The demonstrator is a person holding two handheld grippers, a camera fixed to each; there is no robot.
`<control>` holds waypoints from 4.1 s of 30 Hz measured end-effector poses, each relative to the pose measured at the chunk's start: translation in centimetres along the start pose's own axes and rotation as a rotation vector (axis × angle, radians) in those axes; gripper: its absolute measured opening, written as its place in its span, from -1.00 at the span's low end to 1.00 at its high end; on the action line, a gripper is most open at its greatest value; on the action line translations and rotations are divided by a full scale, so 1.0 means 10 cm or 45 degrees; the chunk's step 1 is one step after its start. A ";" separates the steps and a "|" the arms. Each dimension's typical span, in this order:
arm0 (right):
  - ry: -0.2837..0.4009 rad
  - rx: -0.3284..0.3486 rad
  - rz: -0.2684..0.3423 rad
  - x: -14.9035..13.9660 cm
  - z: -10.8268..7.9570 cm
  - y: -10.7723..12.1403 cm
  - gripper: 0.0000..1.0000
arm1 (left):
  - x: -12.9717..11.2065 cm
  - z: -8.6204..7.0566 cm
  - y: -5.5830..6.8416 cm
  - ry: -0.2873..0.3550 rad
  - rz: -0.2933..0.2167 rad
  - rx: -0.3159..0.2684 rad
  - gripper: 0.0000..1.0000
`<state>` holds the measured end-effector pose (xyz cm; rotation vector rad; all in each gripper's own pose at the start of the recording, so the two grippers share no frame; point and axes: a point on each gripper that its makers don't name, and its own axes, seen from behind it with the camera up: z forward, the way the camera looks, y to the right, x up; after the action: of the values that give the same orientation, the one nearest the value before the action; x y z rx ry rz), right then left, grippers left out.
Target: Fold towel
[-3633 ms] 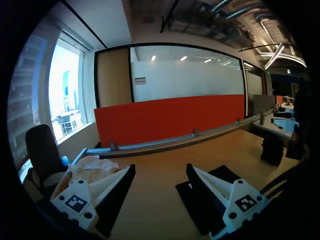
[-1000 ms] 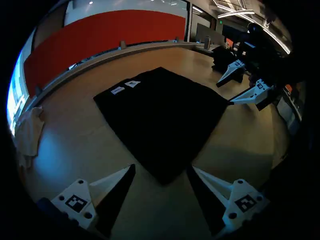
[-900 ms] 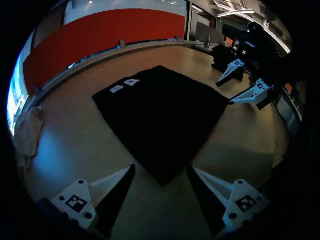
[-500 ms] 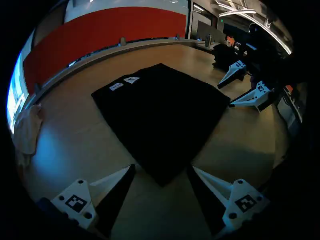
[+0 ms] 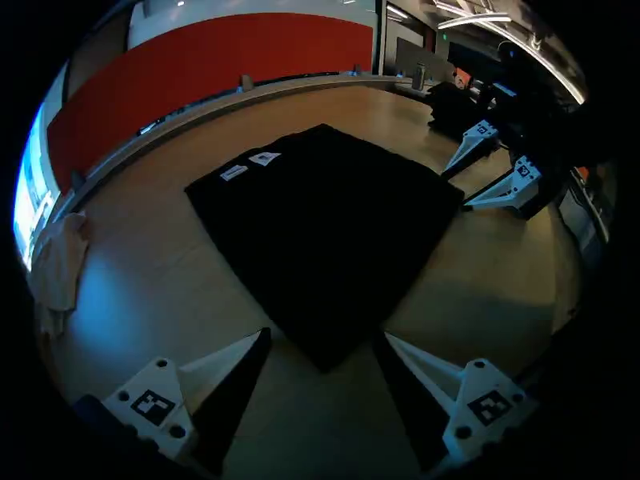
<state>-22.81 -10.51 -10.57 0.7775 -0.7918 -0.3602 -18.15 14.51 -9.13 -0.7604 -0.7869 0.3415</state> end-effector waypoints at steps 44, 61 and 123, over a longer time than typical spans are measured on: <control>0.049 -0.061 0.118 0.22 -0.12 0.07 -0.63 | 0.23 -0.11 -0.02 0.008 -0.212 0.069 -0.70; 0.133 -0.092 0.109 0.59 -0.40 0.17 -0.63 | 0.64 -0.42 -0.11 0.100 -0.264 0.106 -0.71; 0.042 0.034 0.072 0.67 -1.07 -0.19 -0.63 | 0.76 -1.10 0.32 0.067 -0.342 0.040 -0.71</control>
<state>-10.35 -10.36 -13.44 0.7826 -0.7877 -0.2859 -4.93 15.51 -12.66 -0.6228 -0.8211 0.0917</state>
